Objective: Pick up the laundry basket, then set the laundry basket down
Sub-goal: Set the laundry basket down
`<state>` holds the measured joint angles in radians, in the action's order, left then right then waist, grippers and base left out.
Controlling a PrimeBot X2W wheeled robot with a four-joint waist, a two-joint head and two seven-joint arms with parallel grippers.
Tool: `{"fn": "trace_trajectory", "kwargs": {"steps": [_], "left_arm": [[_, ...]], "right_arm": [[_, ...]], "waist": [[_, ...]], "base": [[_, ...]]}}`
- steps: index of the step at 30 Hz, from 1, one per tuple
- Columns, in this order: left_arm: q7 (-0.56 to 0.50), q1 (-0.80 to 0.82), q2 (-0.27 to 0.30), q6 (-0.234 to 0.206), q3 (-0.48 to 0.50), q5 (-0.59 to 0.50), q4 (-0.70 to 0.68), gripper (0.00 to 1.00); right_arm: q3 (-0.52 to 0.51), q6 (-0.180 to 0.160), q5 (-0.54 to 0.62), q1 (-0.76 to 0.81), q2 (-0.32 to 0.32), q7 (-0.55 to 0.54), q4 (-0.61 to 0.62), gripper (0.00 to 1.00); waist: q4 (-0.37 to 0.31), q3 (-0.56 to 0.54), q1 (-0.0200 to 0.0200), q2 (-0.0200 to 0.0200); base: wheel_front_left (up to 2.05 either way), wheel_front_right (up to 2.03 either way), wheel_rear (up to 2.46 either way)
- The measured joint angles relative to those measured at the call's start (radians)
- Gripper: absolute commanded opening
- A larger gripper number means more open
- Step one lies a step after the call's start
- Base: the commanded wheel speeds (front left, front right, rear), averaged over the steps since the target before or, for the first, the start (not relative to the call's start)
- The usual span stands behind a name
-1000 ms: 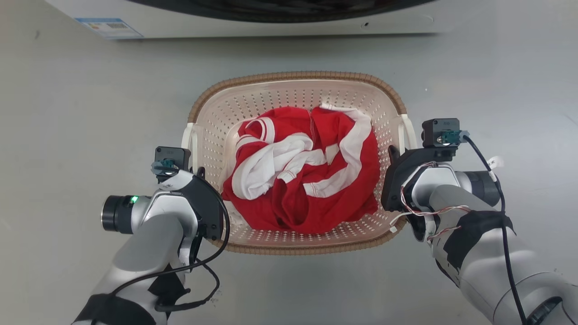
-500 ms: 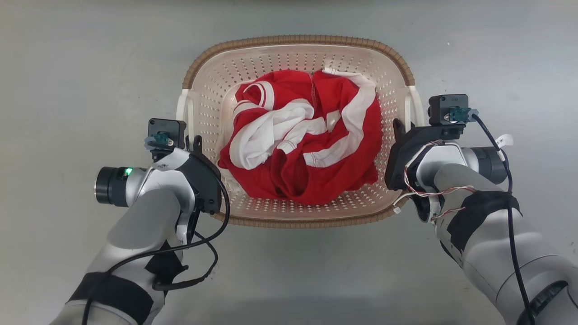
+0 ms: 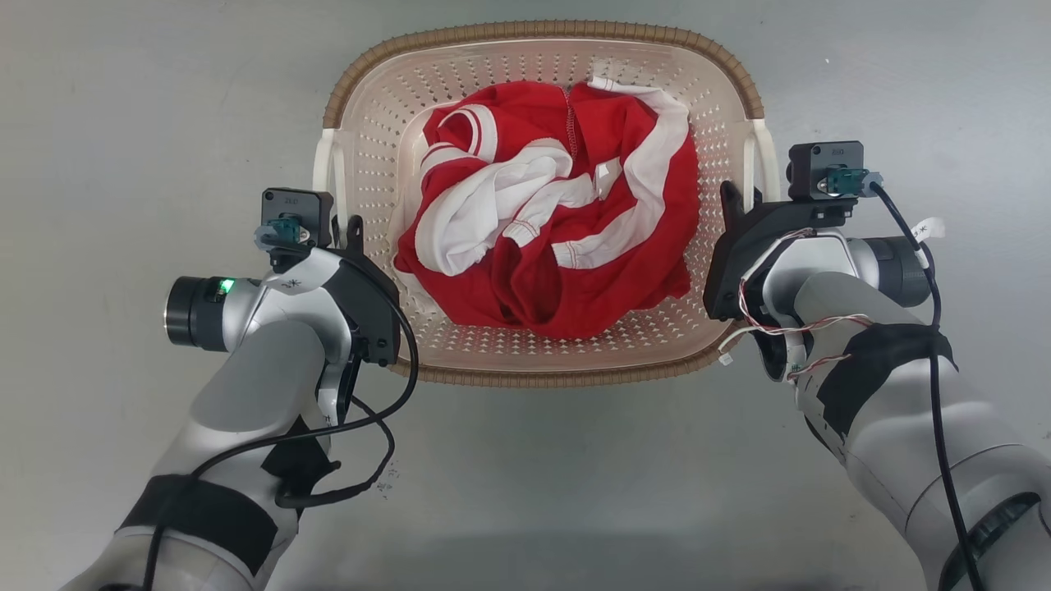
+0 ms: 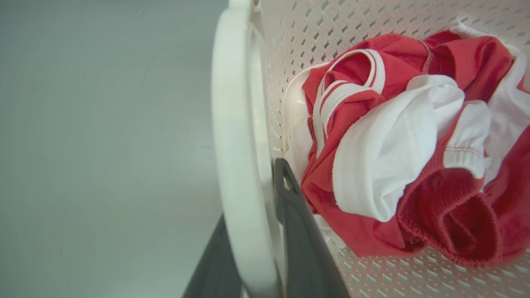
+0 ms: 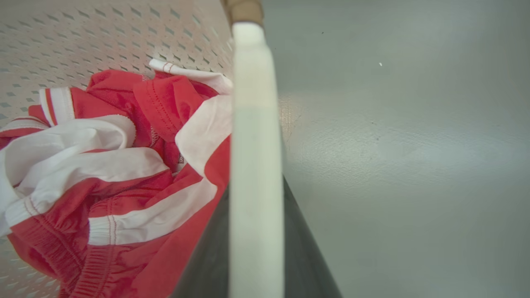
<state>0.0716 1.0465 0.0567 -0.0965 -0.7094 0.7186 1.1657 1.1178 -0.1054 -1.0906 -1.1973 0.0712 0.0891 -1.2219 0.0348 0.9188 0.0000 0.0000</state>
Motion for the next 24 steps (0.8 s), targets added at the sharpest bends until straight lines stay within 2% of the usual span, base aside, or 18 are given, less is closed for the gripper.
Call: {"fn": "trace_trajectory", "kwargs": {"steps": [6, 9, 10, 11, 12, 13, 15, 16, 17, 24], "left_arm": [[0.006, 0.012, -0.003, 0.001, -0.001, 0.0, 0.016, 0.0], [0.009, 0.013, -0.004, 0.001, -0.002, 0.0, 0.021, 0.0], [0.01, 0.014, -0.004, 0.002, -0.002, 0.0, 0.023, 0.0], [0.011, 0.016, -0.004, 0.003, -0.002, -0.002, 0.025, 0.07], [0.011, 0.02, -0.004, 0.005, -0.002, -0.007, 0.027, 0.36], [0.011, 0.023, -0.004, 0.005, -0.003, -0.009, 0.029, 0.49], [0.011, 0.023, -0.004, 0.004, -0.003, -0.009, 0.037, 0.81], [0.011, 0.023, -0.004, 0.004, -0.004, -0.009, 0.039, 0.81], [0.015, 0.024, -0.004, 0.004, -0.004, -0.009, 0.042, 1.0], [0.02, 0.028, -0.005, 0.004, -0.006, -0.009, 0.057, 1.0]], "right_arm": [[0.002, 0.0, 0.0, -0.003, 0.0, 0.01, -0.002, 0.0], [0.002, 0.0, 0.0, -0.003, -0.001, 0.018, -0.001, 0.25], [0.003, 0.0, 0.0, -0.003, -0.001, 0.019, -0.001, 0.38], [0.006, 0.0, 0.002, -0.003, 0.0, 0.02, -0.001, 0.49], [0.007, 0.0, 0.002, -0.003, -0.001, 0.024, -0.001, 0.75], [0.008, 0.0, 0.002, -0.003, -0.001, 0.027, 0.0, 0.98], [0.009, 0.0, 0.002, -0.003, -0.002, 0.03, 0.002, 1.0], [0.009, 0.0, 0.002, -0.003, -0.005, 0.036, 0.002, 1.0], [0.009, 0.0, 0.002, -0.004, -0.007, 0.037, 0.003, 1.0], [0.012, 0.0, 0.002, -0.004, -0.007, 0.046, 0.008, 1.0]], "waist": [[0.002, 0.002, 0.0, 0.0], [0.002, 0.002, 0.0, 0.0], [0.002, 0.002, 0.0, 0.0001], [0.002, 0.001, 0.0, 0.0], [0.002, 0.001, 0.0, 0.0001], [0.002, 0.0, 0.0, 0.0001], [0.001, -0.002, 0.0, 0.0], [0.001, -0.003, 0.0, 0.0], [0.001, -0.005, 0.0, 0.0], [-0.002, -0.025, 0.0, 0.0]], "base": [[0.0, 0.0, 0.0], [0.0, 0.0, 0.0], [0.0, 0.0, 0.0], [0.0, 0.0, 0.0], [0.0, 0.0, 0.0], [0.0, 0.0, 0.0], [0.0, 0.0, 0.0], [0.0, 0.0, 0.0], [0.0, 0.0, 0.0], [0.0, 0.0, 0.0]]}}
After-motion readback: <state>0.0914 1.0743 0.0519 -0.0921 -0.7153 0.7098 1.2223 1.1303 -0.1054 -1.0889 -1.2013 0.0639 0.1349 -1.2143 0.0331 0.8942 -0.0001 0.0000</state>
